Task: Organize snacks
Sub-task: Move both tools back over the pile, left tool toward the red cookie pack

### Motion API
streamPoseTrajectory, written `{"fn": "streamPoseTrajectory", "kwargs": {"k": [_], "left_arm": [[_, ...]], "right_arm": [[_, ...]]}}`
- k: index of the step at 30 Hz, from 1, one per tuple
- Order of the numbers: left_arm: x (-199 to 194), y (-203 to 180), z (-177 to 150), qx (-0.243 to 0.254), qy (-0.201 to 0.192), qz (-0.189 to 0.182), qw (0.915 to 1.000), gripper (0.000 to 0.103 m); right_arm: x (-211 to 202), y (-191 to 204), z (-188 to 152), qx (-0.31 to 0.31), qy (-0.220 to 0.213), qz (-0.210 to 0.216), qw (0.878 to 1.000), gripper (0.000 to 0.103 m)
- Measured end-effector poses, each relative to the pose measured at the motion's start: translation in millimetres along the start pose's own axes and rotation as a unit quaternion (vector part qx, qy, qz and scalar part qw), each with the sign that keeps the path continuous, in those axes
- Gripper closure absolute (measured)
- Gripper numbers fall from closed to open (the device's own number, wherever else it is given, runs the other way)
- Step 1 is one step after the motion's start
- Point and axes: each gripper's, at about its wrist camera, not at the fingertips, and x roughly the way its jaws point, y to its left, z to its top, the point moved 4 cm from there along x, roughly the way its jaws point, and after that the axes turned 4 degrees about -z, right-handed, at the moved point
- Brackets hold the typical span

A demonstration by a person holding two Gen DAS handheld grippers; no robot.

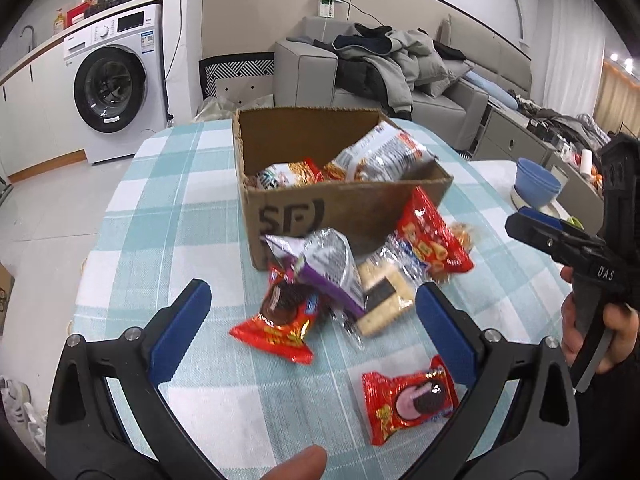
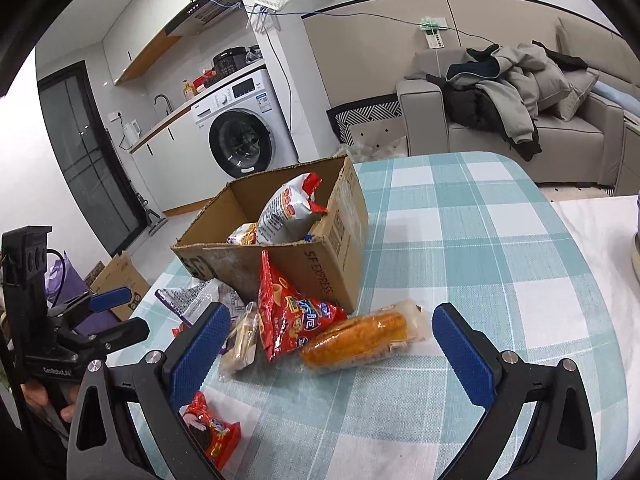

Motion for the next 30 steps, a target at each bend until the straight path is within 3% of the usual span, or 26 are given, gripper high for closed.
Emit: {"fn": "streamPoseTrajectory", "kwargs": {"k": [13,30], "left_arm": [[13.6,-18.2,-25.4,0.036,0.038,-0.017,0.9985,0.001],[46.6,-51.2,-54.4,0.076,0.106,-0.051,0.9901,0.001]], "right_arm": [[4.8,14.5,-5.7,-0.014,0.008,0.004,1.0,0.0],[33.2,5.8,-24.4,-0.029,0.067,-0.021,0.997,0.0]]}}
